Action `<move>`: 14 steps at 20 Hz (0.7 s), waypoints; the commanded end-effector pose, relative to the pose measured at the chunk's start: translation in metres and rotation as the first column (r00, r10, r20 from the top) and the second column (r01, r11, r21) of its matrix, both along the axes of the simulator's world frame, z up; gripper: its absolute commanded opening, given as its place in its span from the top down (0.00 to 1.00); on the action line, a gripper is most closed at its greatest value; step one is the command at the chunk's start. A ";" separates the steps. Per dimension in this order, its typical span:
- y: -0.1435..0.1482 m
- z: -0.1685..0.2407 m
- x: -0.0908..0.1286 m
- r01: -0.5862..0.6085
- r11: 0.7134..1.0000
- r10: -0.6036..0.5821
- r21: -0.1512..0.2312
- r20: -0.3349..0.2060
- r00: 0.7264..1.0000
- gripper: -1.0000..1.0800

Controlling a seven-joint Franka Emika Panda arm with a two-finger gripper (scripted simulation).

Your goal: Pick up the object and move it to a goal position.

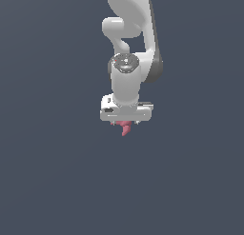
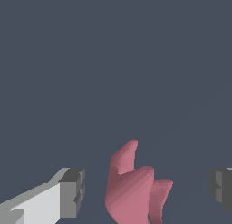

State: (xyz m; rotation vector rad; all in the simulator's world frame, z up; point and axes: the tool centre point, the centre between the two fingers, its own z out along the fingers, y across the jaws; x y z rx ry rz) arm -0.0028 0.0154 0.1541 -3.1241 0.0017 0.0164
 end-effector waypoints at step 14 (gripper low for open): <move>-0.011 0.009 0.006 0.032 0.999 -0.032 0.025 0.028 0.999 0.04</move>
